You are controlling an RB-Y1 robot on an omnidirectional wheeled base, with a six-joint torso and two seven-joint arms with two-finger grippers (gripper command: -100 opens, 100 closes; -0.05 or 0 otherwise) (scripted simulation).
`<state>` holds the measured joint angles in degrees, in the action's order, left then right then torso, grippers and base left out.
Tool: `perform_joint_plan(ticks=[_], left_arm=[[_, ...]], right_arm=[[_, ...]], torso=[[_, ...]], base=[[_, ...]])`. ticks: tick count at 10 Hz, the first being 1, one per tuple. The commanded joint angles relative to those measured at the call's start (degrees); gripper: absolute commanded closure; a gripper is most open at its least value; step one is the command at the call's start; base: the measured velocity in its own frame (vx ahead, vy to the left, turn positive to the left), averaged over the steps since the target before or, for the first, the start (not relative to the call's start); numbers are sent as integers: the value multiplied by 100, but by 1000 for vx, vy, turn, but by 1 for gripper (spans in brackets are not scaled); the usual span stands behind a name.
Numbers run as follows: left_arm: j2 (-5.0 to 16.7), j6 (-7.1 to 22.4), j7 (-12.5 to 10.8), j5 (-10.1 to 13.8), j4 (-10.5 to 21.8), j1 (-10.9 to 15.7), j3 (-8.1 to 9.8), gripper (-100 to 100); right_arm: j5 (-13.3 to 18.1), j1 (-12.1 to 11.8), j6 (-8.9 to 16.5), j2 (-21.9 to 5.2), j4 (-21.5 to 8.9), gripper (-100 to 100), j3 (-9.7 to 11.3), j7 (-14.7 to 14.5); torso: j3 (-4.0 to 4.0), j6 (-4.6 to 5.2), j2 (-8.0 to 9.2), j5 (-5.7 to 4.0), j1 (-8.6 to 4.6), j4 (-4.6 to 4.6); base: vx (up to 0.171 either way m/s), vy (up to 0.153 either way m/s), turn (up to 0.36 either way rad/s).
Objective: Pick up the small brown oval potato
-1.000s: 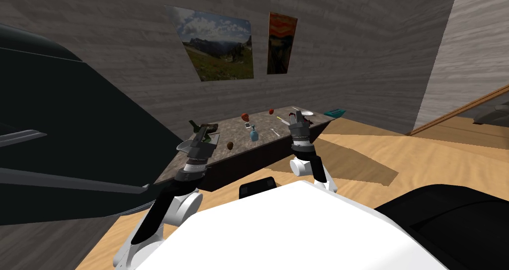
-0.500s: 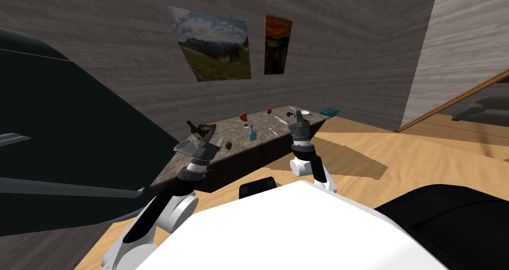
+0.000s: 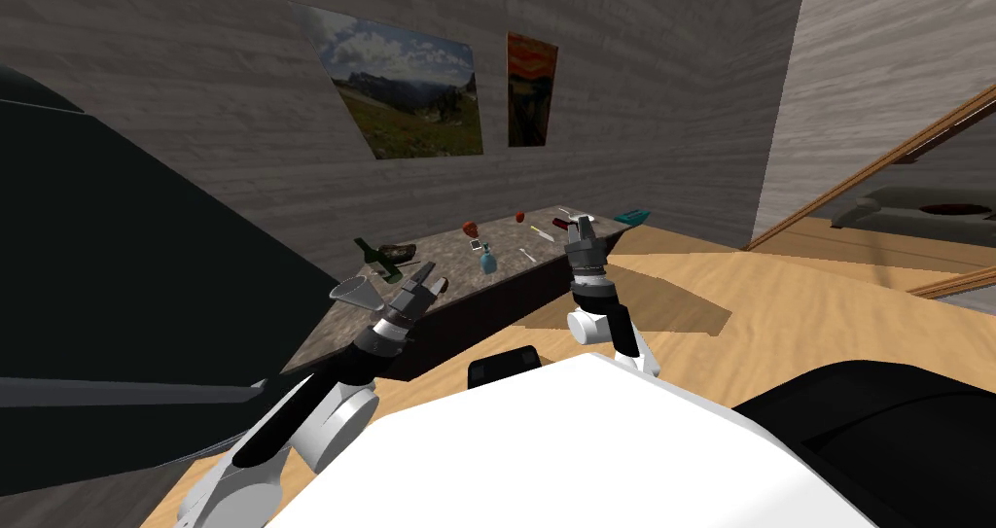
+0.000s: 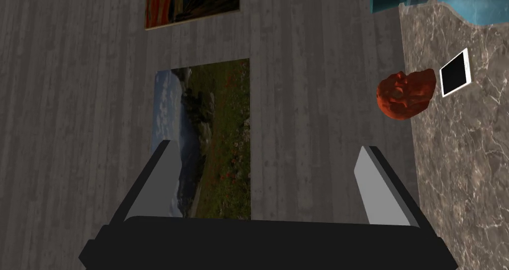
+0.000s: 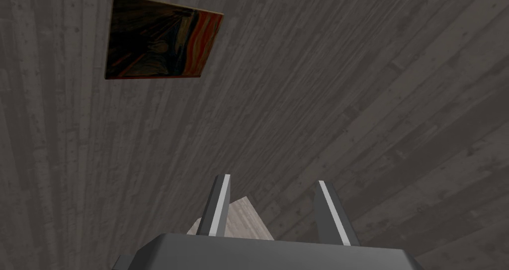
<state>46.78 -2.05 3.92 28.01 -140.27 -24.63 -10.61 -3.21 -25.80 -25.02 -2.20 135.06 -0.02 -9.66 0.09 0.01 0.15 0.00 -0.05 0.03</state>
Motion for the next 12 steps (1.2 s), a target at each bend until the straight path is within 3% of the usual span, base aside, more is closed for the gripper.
perform_joint_plan(ticks=[1,2,3,4,7,12], left_arm=[[286,86,1,119,6,-34,10,-100],[338,86,1,119,6,-34,10,-100],[543,291,29,312,1,-75,-26,-100],[693,291,29,312,1,-75,-26,-100],[1227,706,53,683,16,-202,-77,-100],[2054,1121,34,1030,69,-386,-98,-100]], right_arm=[[0,0,0,0,0,0,0,0],[0,-1,0,0,0,0,0,0],[0,-1,0,0,0,0,-1,0],[0,0,0,0,0,0,0,0],[0,-1,0,0,0,0,0,0],[0,0,0,0,0,0,0,0]], torso=[[0,0,0,0,0,0],[0,-3,-1,0,1,0],[-3,-4,-6,1,4,-1],[-2,0,-3,0,0,-1],[2,-3,2,-1,0,1],[5,-2,8,-2,-7,2]], base=[[-40,-13,-68],[-17,-5,7],[-35,-18,-142],[-33,-13,-79],[-51,-24,-140],[-53,-28,-117]])
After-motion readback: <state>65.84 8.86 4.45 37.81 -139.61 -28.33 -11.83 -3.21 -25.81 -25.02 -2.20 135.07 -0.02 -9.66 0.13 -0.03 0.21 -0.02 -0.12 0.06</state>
